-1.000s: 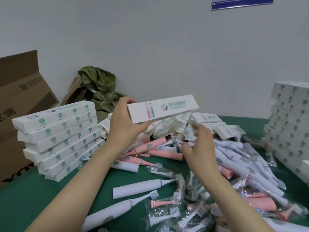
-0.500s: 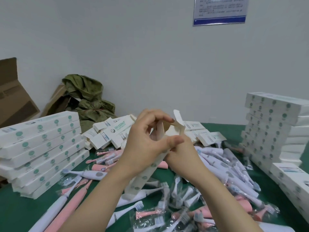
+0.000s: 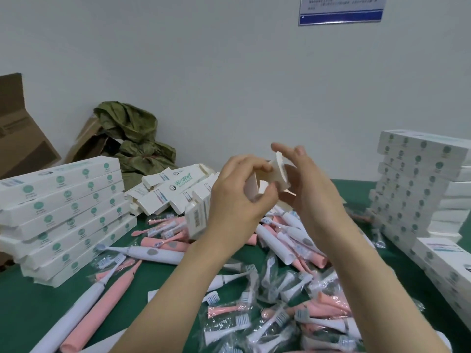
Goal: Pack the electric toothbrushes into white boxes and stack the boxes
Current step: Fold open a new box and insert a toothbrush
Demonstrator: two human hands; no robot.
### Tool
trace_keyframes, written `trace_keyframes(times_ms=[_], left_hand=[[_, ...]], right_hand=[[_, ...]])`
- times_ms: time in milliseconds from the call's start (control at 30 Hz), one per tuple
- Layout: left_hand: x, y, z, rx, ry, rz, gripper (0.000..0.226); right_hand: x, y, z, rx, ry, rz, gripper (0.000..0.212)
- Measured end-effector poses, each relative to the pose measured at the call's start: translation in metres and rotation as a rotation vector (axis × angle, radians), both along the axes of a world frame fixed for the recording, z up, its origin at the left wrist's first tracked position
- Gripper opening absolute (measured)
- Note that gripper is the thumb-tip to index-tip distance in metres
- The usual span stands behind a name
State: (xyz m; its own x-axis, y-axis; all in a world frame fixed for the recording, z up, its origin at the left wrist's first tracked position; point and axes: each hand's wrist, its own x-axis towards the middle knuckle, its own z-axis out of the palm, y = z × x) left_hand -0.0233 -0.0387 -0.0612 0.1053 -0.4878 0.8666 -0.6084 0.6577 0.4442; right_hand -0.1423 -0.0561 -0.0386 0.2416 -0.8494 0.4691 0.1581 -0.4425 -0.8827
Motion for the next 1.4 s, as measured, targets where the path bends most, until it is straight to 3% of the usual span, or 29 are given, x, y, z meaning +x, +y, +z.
trace_keyframes(times_ms=[100, 200, 300, 367, 500, 767, 900, 1100, 1200, 1300, 1367, 1400], left_hand=[[-0.001, -0.002, -0.017, 0.062, 0.076, 0.04, 0.021], [0.003, -0.001, -0.028, 0.088, 0.111, 0.037, 0.018], [0.01, 0.001, -0.037, 0.209, 0.07, -0.026, 0.06], [0.014, -0.001, -0.042, 0.274, 0.043, 0.041, 0.078], [0.017, -0.004, -0.045, 0.223, 0.076, 0.101, 0.062], [0.018, -0.005, -0.047, 0.116, 0.123, 0.119, 0.063], [0.016, -0.004, -0.048, 0.083, 0.137, 0.106, 0.059], [0.015, -0.002, -0.046, 0.069, 0.149, 0.104, 0.061], [0.015, -0.002, -0.046, 0.078, 0.181, 0.101, 0.051], [0.018, -0.002, -0.046, 0.117, 0.215, 0.099, 0.053], [0.023, -0.002, -0.041, 0.106, 0.278, 0.029, 0.059], [0.027, -0.001, -0.037, 0.093, 0.315, -0.02, 0.06]], right_hand=[[0.019, 0.008, -0.015, -0.056, 0.176, -0.044, 0.035], [0.03, 0.009, -0.023, -0.036, 0.153, -0.104, 0.037], [0.025, 0.003, -0.021, -0.003, 0.077, -0.197, 0.035], [0.019, -0.002, -0.021, 0.056, -0.01, -0.191, 0.033], [0.024, 0.001, -0.025, -0.031, 0.039, -0.189, 0.035], [0.025, 0.0, -0.034, -0.296, 0.189, -0.278, 0.034], [0.028, 0.002, -0.041, -0.515, 0.342, -0.34, 0.045], [0.026, -0.003, -0.045, -0.631, 0.501, -0.351, 0.05], [0.032, 0.0, -0.05, -0.636, 0.578, -0.323, 0.058], [0.036, 0.002, -0.05, -0.441, 0.312, -0.154, 0.053], [0.031, -0.002, -0.043, -0.186, 0.025, -0.117, 0.034], [0.026, -0.008, -0.041, -0.051, -0.026, -0.146, 0.024]])
